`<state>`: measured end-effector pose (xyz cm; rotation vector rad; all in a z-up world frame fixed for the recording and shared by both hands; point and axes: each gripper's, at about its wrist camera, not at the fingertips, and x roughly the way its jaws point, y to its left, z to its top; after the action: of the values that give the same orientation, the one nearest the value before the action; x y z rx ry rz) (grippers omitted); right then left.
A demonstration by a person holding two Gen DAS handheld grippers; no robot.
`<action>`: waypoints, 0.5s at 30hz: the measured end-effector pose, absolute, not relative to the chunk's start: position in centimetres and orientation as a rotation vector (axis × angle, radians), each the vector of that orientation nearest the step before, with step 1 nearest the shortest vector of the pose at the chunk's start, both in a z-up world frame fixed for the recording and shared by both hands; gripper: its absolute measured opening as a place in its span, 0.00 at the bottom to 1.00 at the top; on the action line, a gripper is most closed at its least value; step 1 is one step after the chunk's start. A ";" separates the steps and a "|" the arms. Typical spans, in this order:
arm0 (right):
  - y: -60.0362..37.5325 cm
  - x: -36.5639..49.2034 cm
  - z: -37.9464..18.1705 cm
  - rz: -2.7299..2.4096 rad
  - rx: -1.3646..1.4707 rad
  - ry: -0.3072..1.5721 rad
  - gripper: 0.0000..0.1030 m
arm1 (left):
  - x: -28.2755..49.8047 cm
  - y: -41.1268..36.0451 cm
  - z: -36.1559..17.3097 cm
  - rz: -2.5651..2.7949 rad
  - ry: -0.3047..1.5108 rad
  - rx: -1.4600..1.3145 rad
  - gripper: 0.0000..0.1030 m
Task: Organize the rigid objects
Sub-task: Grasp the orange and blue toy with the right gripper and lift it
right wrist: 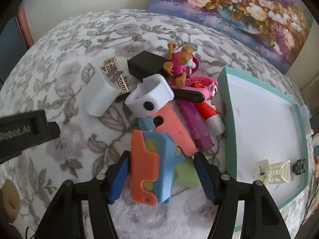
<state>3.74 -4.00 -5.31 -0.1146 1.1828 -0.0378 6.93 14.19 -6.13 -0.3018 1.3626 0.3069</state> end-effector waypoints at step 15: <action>-8.6 4.0 -4.6 0.016 0.196 1.241 0.45 | 7.1 11.9 -6.3 0.261 1.368 -0.305 0.92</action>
<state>3.97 -8.60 -4.58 0.1959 1.2409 0.0159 7.08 11.89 -6.31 -0.3046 1.3682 0.2613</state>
